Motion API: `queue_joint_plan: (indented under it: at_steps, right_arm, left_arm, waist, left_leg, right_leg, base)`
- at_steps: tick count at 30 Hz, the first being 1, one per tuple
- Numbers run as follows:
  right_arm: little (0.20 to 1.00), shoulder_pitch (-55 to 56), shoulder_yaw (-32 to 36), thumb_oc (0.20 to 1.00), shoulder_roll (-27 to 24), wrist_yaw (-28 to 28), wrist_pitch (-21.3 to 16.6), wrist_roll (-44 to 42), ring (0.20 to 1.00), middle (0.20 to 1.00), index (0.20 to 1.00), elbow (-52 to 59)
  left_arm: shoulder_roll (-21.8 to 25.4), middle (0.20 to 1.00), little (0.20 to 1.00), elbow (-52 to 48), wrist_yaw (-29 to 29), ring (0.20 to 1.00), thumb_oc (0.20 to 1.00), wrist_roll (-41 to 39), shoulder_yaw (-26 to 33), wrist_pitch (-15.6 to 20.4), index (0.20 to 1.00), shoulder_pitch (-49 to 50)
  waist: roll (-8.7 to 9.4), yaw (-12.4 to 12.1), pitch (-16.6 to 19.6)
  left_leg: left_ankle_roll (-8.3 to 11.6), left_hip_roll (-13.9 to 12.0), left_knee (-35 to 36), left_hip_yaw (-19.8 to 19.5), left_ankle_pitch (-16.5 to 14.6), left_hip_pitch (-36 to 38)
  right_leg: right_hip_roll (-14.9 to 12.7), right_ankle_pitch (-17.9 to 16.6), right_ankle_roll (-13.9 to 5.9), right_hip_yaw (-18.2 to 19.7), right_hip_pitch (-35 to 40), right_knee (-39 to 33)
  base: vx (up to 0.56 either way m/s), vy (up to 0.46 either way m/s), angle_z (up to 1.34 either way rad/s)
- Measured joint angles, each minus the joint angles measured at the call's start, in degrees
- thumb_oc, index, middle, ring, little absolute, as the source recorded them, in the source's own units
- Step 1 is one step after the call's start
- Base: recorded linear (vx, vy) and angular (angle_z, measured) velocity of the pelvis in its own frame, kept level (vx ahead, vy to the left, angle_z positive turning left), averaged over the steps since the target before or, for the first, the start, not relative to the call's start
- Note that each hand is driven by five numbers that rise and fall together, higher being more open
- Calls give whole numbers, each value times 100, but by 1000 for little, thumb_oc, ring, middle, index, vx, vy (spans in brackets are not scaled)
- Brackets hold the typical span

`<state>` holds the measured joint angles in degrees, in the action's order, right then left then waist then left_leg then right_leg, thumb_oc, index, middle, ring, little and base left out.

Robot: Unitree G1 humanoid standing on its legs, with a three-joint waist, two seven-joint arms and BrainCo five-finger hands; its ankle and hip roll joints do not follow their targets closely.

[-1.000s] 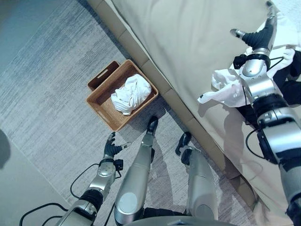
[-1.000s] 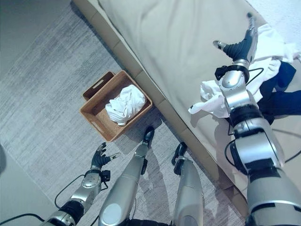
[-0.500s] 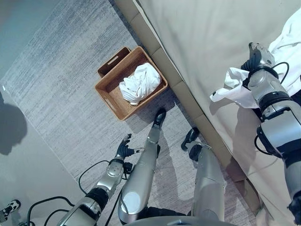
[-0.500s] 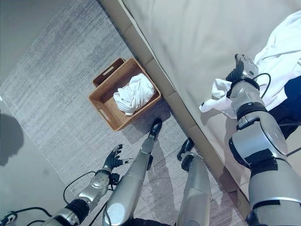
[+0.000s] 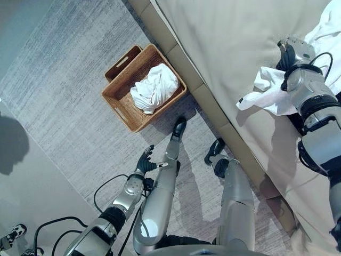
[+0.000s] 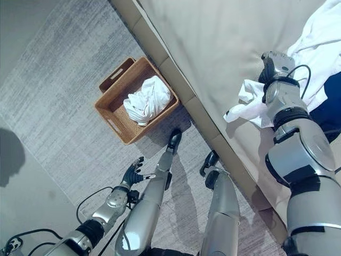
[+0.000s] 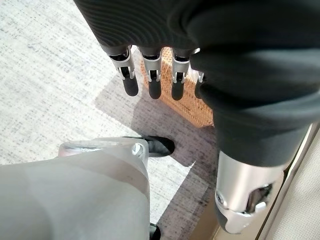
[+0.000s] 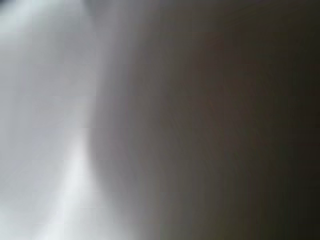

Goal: Pick up clothes into the bucket

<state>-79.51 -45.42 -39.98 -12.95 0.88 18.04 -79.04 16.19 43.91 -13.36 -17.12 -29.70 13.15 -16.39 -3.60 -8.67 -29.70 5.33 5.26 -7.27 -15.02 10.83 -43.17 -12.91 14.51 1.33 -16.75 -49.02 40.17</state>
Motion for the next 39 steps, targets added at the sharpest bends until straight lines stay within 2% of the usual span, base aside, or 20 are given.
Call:
queue_joint_plan:
  at_steps: [2, 5, 6, 7, 8, 10, 11, 14, 17, 20, 25, 29, 32, 33, 39]
  right_arm:
    - [1000, 6, 7, 1000, -36, -75, 51, -27, 1000, 1000, 1000, 200]
    - [1000, 417, 472, 1000, -339, -741, 14, -211, 1000, 1000, 1000, 1230]
    - [1000, 871, 1049, 1000, -555, -1293, -156, -414, 1000, 1000, 1000, 2063]
    - [1000, 1062, 1387, 1000, -597, -1498, -212, -496, 1000, 1000, 1000, 2365]
    - [1000, 1225, 1775, 1000, -571, -1959, -351, -743, 1000, 1000, 1000, 2547]
    - [1000, 1348, 2272, 1000, -550, -2397, -447, -1125, 1000, 1000, 1000, 2609]
    - [1000, 1356, 2301, 1000, -595, -2508, -459, -1251, 1000, 1000, 1000, 2639]
    - [1000, 1445, 2956, 1000, -649, -2950, -714, -1651, 1000, 1000, 1000, 3017]
    - [1000, 1453, 2972, 1000, -797, -3105, -730, -1771, 1000, 1000, 1000, 2948]
    - [1000, 1529, 2971, 1000, -848, -3272, -719, -1629, 1000, 1000, 1000, 3021]
    - [1000, 1586, 2556, 1000, -888, -3070, -629, -1417, 1000, 1000, 1000, 2419]
    - [1000, 1156, 1607, 1000, -682, -2172, -484, -1429, 1000, 1000, 1000, 958]
    - [1000, 855, 1287, 1000, -617, -1823, -432, -1389, 1000, 1000, 1000, 613]
    - [1000, 760, 1124, 1000, -545, -1662, -388, -1352, 1000, 1000, 1000, 466]
    - [1000, 695, 706, 1000, -261, -972, -289, -1123, 1000, 1000, 1000, 166]
  left_arm:
    - [-32, 1000, 1000, 14, -33, 1000, 1000, 0, -1, 0, 1000, -45]
    - [-33, 1000, 1000, -28, -172, 1000, 1000, 12, -1, 12, 1000, -83]
    - [1, 1000, 1000, -125, -291, 1000, 1000, 35, 2, 99, 1000, -61]
    - [15, 1000, 1000, -129, -337, 1000, 1000, 64, 4, 146, 1000, -70]
    - [62, 1000, 1000, -121, -443, 1000, 1000, 64, 24, 202, 1000, -82]
    - [87, 1000, 1000, -90, -538, 1000, 1000, 63, 71, 255, 1000, -83]
    - [94, 1000, 1000, -62, -573, 1000, 1000, 63, 106, 263, 1000, -97]
    - [113, 1000, 1000, -136, -630, 1000, 1000, 62, 161, 292, 1000, -120]
    - [117, 1000, 1000, -122, -655, 1000, 1000, 62, 167, 296, 1000, -116]
    - [113, 1000, 1000, -104, -708, 1000, 1000, 63, 170, 295, 1000, -117]
    - [104, 1000, 1000, -93, -717, 1000, 1000, 62, 165, 299, 1000, -118]
    - [75, 1000, 1000, 22, -702, 1000, 1000, 56, 142, 337, 1000, -134]
    - [69, 1000, 1000, 43, -693, 1000, 1000, 49, 115, 343, 1000, -144]
    - [45, 1000, 1000, 87, -687, 1000, 1000, 44, 117, 343, 1000, -151]
    - [58, 1000, 1000, 217, -530, 1000, 1000, 2, -46, 318, 1000, -163]
  waist:
    - [4, 101, 3]
    - [7, 206, 5]
    - [7, 181, 5]
    - [7, 186, 5]
    - [7, 261, 5]
    - [7, 327, 5]
    - [6, 333, 6]
    - [6, 351, 5]
    - [6, 347, 5]
    - [8, 451, 4]
    - [17, 472, -1]
    - [32, 473, -9]
    - [33, 510, -9]
    - [47, 536, -4]
    - [198, 492, 61]
  left_leg:
    - [21, 1, -37, 9, 15, -55]
    - [19, -6, -46, 46, 17, -87]
    - [4, 2, -49, 87, 32, -93]
    - [-19, 6, -72, 93, 47, -107]
    - [-10, 3, -90, 109, 29, -95]
    - [-23, 5, -119, 117, 10, -53]
    - [-29, 14, -126, 136, 23, -51]
    - [-31, 7, -134, 240, 16, -84]
    - [-39, 4, -134, 250, 12, -101]
    - [-56, 3, -132, 260, 3, -148]
    - [-57, -5, -130, 330, 20, -150]
    - [-63, -57, -130, 384, 24, -149]
    - [-76, -69, -131, 393, 35, -148]
    - [-127, -90, -130, 404, -51, -102]
    - [-120, -125, -105, 387, -18, 40]
  right_leg:
    - [5, -9, 4, 0, -29, -25]
    - [25, -60, -22, 22, -39, -105]
    - [37, -97, -41, 62, -44, -135]
    - [37, -128, -39, 68, -54, -134]
    - [53, -131, -73, 92, -5, -187]
    - [59, -165, -124, 113, 52, -223]
    - [59, -207, -123, 127, 54, -243]
    - [69, -219, -132, 218, -1, -309]
    - [78, -246, -150, 232, -8, -347]
    - [90, -273, -163, 237, -42, -381]
    - [110, -343, -198, 291, -37, -464]
    - [193, -472, -225, 352, 0, -610]
    - [210, -514, -236, 361, 7, -641]
    - [229, -483, -268, 369, 57, -638]
    - [261, -483, -256, 357, 182, -641]
  base:
    - [4, 45, -1]
    - [0, 40, -7]
    - [-11, 40, -13]
    - [-16, 53, -14]
    - [-10, 43, -9]
    - [-80, 97, -9]
    - [-78, 128, -13]
    - [-7, 53, -11]
    - [-5, 29, -2]
    - [-4, 11, 0]
    - [-11, 24, -7]
    - [-2, 0, -13]
    - [46, -12, -6]
    - [69, -38, 0]
    - [-10, 2, 0]
